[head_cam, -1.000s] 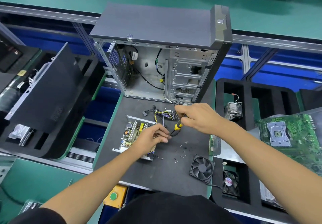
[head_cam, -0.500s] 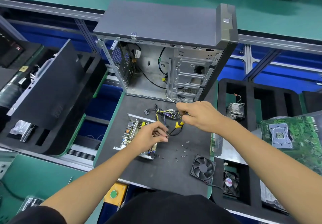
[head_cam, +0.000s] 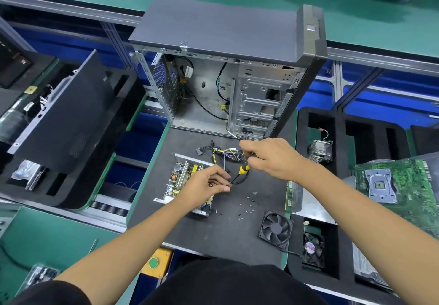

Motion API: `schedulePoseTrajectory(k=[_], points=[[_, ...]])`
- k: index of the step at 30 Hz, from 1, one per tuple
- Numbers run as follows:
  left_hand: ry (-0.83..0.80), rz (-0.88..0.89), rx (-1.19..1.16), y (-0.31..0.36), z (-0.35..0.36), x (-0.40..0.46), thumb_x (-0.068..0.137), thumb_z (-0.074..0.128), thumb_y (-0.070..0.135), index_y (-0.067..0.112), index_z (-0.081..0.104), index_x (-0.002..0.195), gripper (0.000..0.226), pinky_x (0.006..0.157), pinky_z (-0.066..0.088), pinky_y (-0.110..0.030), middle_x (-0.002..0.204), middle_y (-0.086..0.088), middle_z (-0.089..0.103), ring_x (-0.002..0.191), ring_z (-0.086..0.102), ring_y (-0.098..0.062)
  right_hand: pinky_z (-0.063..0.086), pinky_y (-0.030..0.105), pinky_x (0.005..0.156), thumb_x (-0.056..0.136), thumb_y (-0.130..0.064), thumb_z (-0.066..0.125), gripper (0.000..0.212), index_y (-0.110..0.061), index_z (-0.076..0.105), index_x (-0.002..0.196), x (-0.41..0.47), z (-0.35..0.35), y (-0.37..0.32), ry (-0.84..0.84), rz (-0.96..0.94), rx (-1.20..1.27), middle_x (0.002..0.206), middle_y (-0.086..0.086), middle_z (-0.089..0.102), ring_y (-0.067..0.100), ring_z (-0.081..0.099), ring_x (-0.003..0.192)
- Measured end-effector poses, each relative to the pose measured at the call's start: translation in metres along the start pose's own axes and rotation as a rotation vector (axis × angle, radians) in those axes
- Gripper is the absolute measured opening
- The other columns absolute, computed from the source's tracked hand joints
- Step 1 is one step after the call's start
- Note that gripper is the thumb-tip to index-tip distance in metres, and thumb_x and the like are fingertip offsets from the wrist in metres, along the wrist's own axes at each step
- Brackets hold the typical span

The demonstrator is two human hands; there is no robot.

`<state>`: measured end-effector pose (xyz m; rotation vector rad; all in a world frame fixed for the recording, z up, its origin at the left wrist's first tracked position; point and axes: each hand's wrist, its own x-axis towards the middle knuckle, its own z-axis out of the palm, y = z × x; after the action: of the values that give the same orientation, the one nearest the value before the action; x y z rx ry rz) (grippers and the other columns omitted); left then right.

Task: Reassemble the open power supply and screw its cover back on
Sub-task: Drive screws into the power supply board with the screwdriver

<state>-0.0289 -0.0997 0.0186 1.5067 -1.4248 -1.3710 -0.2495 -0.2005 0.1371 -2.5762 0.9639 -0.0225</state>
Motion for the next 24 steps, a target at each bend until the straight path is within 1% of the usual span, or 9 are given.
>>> schedulePoseTrajectory(k=[7,11,16,18,21,24], points=[[0.011,0.019,-0.011,0.0,0.001,-0.002,0.081,0.086,0.008,0.016,0.07,0.102,0.027,0.084,0.053,-0.014,0.091,0.007,0.079,0.092,0.075,-0.008,0.026,0.031,0.051,0.08,-0.035,0.034,0.007,-0.03,0.03,0.08,0.001,0.0,-0.002,0.004,-0.024,-0.03,0.058,0.0,0.046,0.015,0.04,0.054],[0.012,0.009,-0.039,-0.001,0.001,-0.003,0.081,0.086,0.009,0.02,0.07,0.103,0.03,0.085,0.052,-0.013,0.093,0.008,0.079,0.094,0.074,-0.008,0.027,0.031,0.05,0.08,-0.036,0.034,0.007,-0.032,0.028,0.079,0.002,0.001,-0.003,0.005,-0.046,-0.049,0.056,-0.001,0.042,0.013,0.038,0.052],[-0.018,-0.012,-0.102,-0.003,-0.003,-0.001,0.074,0.09,0.004,0.02,0.069,0.114,0.047,0.091,0.056,-0.022,0.105,0.004,0.079,0.104,0.074,-0.014,0.026,0.031,0.05,0.08,-0.034,0.035,0.008,-0.031,0.028,0.08,0.004,0.0,-0.003,0.002,-0.042,-0.059,0.056,-0.001,0.043,0.014,0.038,0.052],[-0.018,-0.005,-0.102,-0.005,-0.007,0.0,0.07,0.092,0.005,0.016,0.069,0.116,0.052,0.092,0.057,-0.026,0.108,0.0,0.079,0.106,0.074,-0.016,0.025,0.031,0.05,0.081,-0.033,0.037,0.008,-0.03,0.029,0.08,0.005,0.0,-0.002,0.006,-0.037,-0.057,0.055,-0.002,0.043,0.014,0.039,0.051],[0.007,0.018,-0.064,-0.008,-0.011,0.001,0.069,0.094,0.009,0.014,0.07,0.111,0.048,0.091,0.059,-0.03,0.104,-0.002,0.079,0.101,0.075,-0.018,0.025,0.032,0.05,0.08,-0.033,0.037,0.007,-0.03,0.03,0.08,0.009,0.001,-0.003,0.002,-0.044,-0.062,0.054,-0.003,0.042,0.013,0.04,0.052],[0.017,0.016,-0.033,-0.009,-0.013,0.0,0.07,0.094,0.01,0.019,0.07,0.104,0.042,0.084,0.058,-0.025,0.097,-0.001,0.079,0.093,0.075,-0.017,0.025,0.033,0.05,0.079,-0.034,0.037,0.008,-0.03,0.029,0.08,0.013,0.003,-0.005,-0.002,-0.045,-0.069,0.055,-0.004,0.042,0.012,0.041,0.053]])
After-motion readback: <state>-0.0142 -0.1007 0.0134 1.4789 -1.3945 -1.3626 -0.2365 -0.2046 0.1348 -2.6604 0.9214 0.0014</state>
